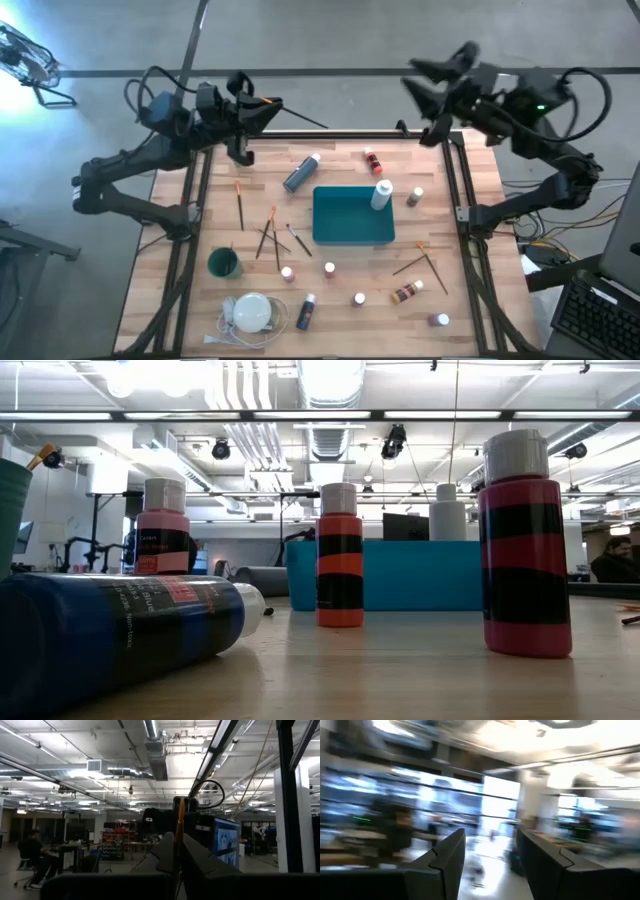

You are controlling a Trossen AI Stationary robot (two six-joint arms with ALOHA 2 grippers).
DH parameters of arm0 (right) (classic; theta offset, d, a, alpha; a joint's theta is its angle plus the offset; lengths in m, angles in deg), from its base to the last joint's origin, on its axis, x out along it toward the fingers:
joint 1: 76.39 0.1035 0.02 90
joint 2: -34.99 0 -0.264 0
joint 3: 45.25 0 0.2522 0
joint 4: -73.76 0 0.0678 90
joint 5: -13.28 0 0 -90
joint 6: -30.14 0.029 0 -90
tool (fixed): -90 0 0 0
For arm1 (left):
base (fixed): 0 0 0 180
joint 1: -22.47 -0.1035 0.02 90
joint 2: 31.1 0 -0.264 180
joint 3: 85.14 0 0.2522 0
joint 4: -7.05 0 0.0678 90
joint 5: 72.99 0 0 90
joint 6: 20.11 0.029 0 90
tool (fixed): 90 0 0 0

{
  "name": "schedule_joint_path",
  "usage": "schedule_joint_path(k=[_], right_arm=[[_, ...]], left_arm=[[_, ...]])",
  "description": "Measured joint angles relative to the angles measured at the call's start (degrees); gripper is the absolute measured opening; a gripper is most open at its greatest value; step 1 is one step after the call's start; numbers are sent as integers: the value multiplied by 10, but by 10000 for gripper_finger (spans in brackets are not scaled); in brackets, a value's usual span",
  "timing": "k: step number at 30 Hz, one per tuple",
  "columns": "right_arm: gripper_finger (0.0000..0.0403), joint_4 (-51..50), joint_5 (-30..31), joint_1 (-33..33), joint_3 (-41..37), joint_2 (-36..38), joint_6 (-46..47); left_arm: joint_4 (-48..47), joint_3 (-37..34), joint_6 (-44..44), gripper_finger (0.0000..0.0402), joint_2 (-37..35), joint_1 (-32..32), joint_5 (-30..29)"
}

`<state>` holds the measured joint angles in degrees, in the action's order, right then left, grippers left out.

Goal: Pick & Place Paint Supplies
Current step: Put the gold paintbrush into the green cup

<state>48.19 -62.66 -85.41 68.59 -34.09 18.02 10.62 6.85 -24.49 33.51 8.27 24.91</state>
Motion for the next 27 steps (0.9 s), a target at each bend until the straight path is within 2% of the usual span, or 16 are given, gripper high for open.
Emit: schedule_joint_path(k=[5, 7, 9, 14, 21, 27], right_arm=[[169, -9, 201, 0, 0, 30, -146], [163, -9, 257, -1, 0, 41, -191], [156, -9, 286, -1, 0, 51, -227], [137, -10, 296, 0, 0, 67, -267], [113, -10, 296, 0, 0, 75, -257], [91, -13, 295, 0, 0, 66, -256]], left_arm=[[-41, 0, -1, 14, -19, 0, -8], [-54, 0, 0, 14, -29, 0, -17], [-72, 0, 1, 14, -38, 0, -31], [-110, 0, -15, 14, -50, 0, -91], [-115, 0, -50, 14, -47, 2, -151], [-148, 9, -46, 14, -51, 3, -190]])
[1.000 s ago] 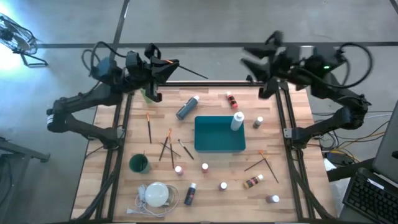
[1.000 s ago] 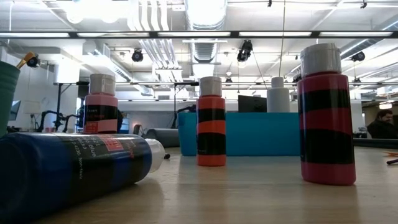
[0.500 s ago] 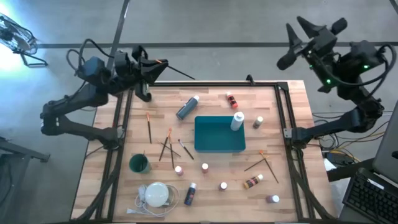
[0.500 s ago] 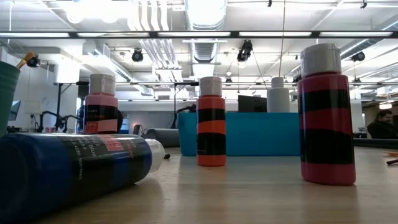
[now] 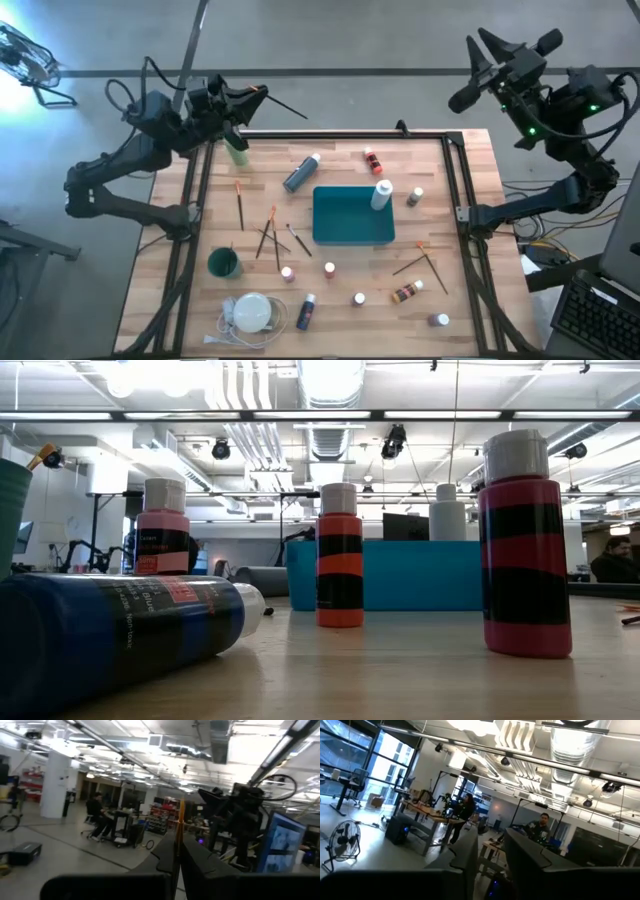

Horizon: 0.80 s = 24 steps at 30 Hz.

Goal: Pick & Place Paint Supplies
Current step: Put the gold paintbrush into the green cup

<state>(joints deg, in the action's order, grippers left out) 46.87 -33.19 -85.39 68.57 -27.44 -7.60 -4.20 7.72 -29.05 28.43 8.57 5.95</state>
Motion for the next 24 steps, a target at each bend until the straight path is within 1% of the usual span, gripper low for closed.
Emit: schedule_joint_path(k=[8, 11, 17, 22, 24], right_arm=[[61, -1, 0, 0, 0, -18, -2], [52, 0, 0, 0, 0, -28, -1], [43, 0, 0, 0, 0, -55, -2], [55, 0, 0, 0, 0, -81, -1], [61, 0, 0, 0, 0, -95, -2]], left_arm=[[-124, 88, 13, 14, 15, 13, -102], [-132, 120, 13, 14, 25, 21, -133], [-152, 167, 24, 14, 41, 25, -162], [-157, 174, 28, 14, 48, 25, -171], [-173, 174, 29, 14, 49, 25, -171]])
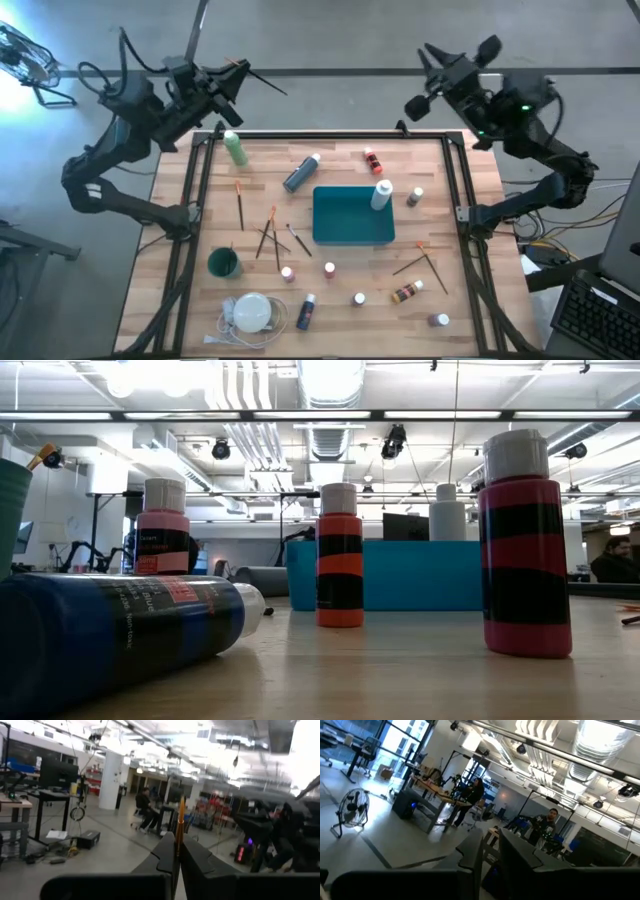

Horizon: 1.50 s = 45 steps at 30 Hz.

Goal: Pick & Place Paint Supplies
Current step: Put the gold paintbrush into the green cup

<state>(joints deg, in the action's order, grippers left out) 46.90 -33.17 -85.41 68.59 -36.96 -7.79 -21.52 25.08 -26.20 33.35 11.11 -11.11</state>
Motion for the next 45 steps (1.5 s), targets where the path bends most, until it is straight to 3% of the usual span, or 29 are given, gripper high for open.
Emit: schedule_joint_path(k=[9, 15, 20, 24, 27, 30, 32, 36, 39, 45], right_arm=[[94, 0, 0, 0, 0, -75, 3], [112, 0, 0, 0, 0, -142, 2], [126, -19, -5, 0, 8, -209, 1], [135, -195, -14, -1, 77, -251, 37], [141, -420, -74, -3, 170, -267, 75], [147, -566, -118, -4, 237, -282, 93], [150, -600, -140, -4, 263, -293, 94], [157, -575, -157, -3, 301, -307, 96], [162, -563, -158, -4, 334, -314, 181], [172, -534, -157, -7, 343, -285, 535]], left_arm=[[-71, 0, 1, 14, -1, 0, 18], [-105, 0, 14, 14, -16, 0, 113], [-153, 0, 21, 14, -30, 0, 146], [-211, 0, 33, 14, -44, 0, 157], [-250, 0, 32, 14, -57, 0, 157], [-301, 0, 28, 14, -69, 1, 156], [-331, 0, 18, 14, -76, 1, 157], [-365, -1, 4, 14, -89, 4, 157], [-390, -2, -4, 14, -93, 13, 156], [-429, -10, -28, 14, -83, 45, 154]])
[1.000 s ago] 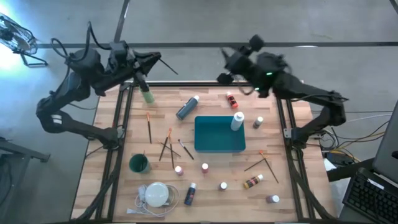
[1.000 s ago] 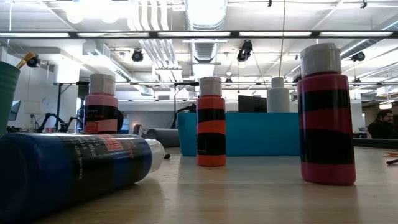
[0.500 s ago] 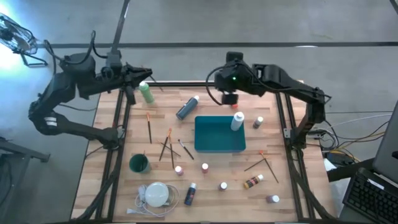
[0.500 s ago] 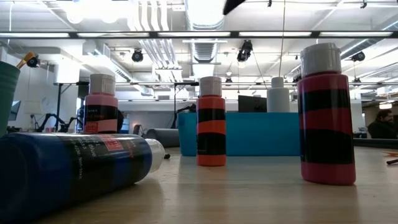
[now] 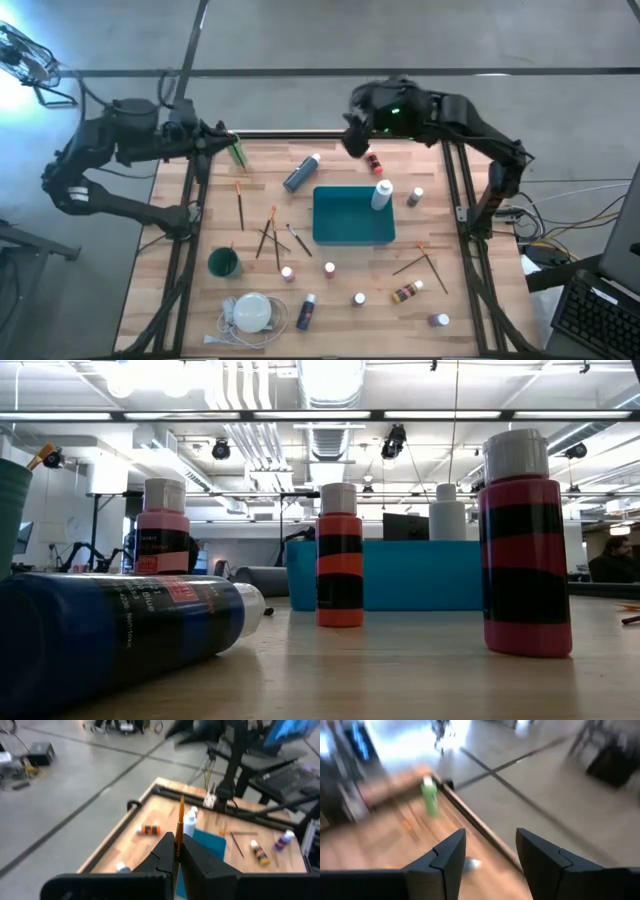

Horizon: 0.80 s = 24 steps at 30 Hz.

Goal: Pick & Place Paint Supplies
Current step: Put the gold paintbrush into the green cup

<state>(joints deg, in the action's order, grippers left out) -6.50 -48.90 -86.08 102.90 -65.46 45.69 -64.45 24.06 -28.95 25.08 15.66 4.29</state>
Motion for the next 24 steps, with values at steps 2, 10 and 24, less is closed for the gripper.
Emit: schedule_joint_path(k=[2, 10, 24], right_arm=[[173, 0, 4, -3, 1, 12, 91], [157, -9, 1, -3, 0, 20, 102], [106, -66, 198, 24, 0, 46, 46]], left_arm=[[0, -16, -4, 14, 1, 14, 0], [0, -103, -72, 14, -31, 68, -29], [-30, -123, -231, 14, -48, 387, -336]])
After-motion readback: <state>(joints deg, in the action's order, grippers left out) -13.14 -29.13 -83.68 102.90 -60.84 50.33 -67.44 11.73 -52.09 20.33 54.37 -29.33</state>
